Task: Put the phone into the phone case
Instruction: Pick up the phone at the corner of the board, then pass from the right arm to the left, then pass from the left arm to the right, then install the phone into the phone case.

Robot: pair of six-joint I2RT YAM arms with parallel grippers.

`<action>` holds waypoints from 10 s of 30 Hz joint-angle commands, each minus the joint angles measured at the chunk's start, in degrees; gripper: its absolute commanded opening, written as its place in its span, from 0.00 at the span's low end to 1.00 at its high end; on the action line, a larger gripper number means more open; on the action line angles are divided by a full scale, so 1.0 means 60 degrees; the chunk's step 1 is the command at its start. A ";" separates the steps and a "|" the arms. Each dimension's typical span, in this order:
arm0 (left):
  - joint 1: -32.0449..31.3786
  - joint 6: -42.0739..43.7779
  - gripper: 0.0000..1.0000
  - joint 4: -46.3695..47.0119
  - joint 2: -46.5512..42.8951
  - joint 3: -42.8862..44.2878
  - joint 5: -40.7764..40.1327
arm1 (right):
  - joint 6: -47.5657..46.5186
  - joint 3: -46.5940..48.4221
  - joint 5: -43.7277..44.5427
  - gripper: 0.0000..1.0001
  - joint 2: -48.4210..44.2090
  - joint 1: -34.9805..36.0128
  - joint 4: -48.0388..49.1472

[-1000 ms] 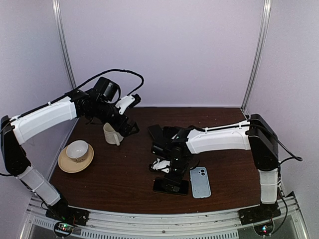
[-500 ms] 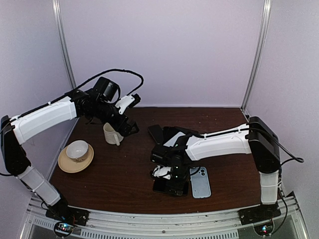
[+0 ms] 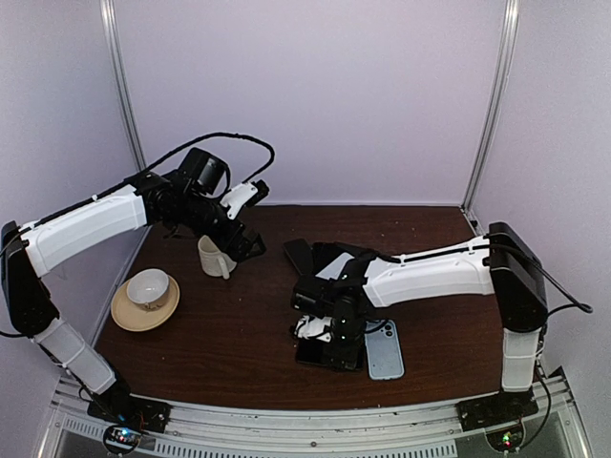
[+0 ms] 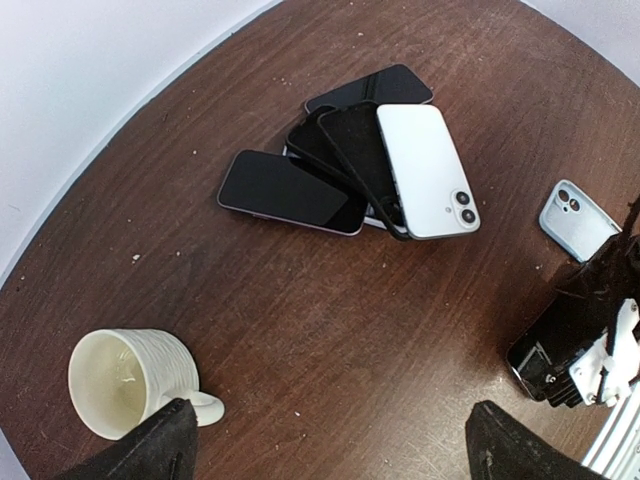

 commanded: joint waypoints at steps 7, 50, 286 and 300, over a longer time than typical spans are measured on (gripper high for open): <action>0.0192 0.0022 0.94 0.0066 -0.0136 0.0068 0.1503 | -0.1163 -0.0427 0.3352 0.54 -0.2270 0.0776 0.1086; -0.0511 -0.0140 0.44 -0.0437 0.0267 -0.0024 0.6245 | -0.6341 -0.1586 0.7377 0.55 -0.3915 0.1511 0.6865; -0.1463 -0.0023 0.98 0.2840 -0.4307 -0.4688 -0.2698 | 1.1991 -0.4682 0.1748 0.38 -0.3017 0.0214 0.2472; -0.1441 -0.0024 0.98 0.2792 -0.4250 -0.4662 -0.2664 | 1.1845 -0.4719 0.1780 0.71 -0.2970 0.0125 0.2349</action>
